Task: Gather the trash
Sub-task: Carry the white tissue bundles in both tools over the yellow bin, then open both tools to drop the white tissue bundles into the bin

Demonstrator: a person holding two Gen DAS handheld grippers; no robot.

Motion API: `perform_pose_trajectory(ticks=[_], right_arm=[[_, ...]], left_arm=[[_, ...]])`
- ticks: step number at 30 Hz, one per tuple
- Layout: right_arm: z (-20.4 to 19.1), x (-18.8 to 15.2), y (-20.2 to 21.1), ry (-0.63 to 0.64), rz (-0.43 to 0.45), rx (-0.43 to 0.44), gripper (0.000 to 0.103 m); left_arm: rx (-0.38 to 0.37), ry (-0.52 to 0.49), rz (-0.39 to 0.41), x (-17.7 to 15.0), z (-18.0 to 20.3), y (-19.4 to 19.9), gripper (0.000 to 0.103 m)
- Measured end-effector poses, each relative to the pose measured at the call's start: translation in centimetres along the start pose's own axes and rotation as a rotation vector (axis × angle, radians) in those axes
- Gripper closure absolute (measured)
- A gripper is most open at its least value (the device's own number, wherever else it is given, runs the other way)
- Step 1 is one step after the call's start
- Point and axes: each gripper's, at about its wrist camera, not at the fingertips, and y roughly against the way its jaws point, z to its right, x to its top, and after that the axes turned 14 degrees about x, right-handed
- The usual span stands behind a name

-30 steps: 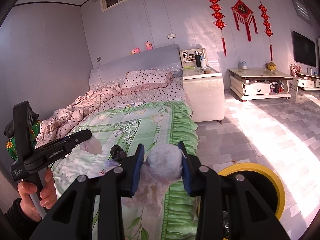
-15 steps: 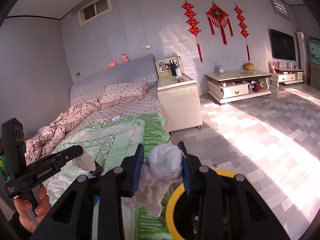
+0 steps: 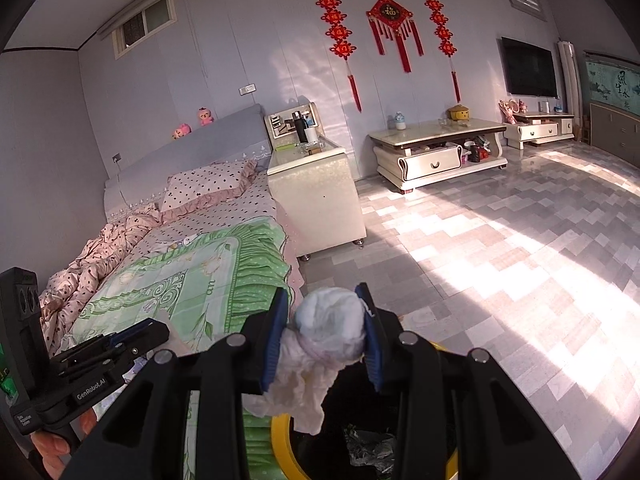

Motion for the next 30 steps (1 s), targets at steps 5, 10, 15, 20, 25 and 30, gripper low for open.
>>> perform_pose_trajectory(ticks=[5,10,15,20,25,30], right_arm=[[2.7,-1.0,-1.8,-0.046,-0.043,-0.021,0.070],[4.9,-2.0,-3.8,-0.080,-0.080,-0.053,0.070],[6.9,-2.8,-5.6,-0.119,-0.103,-0.081,0.070],[8.0,-3.2,-6.0,-0.138,-0.105,-0.111,0.069],[8.6,-3.4,-5.7,-0.156,-0.101,-0.126,0.063],[8.9,-3.5,-5.4,-0.174,-0.094,-0.148,0.056]], left_arm=[[-0.026,-0.019,-0.054,-1.4,1.8,-3.2,0.079],[-0.040,-0.035,-0.106,-3.1,3.1,-6.2,0.079],[-0.061,-0.054,-0.145,-4.5,4.2,-8.5,0.078],[-0.074,-0.072,-0.157,-5.4,5.3,-9.1,0.074],[-0.088,-0.067,-0.161,-5.7,5.4,-9.1,0.062],[-0.087,-0.067,-0.153,-6.0,5.3,-8.7,0.047]])
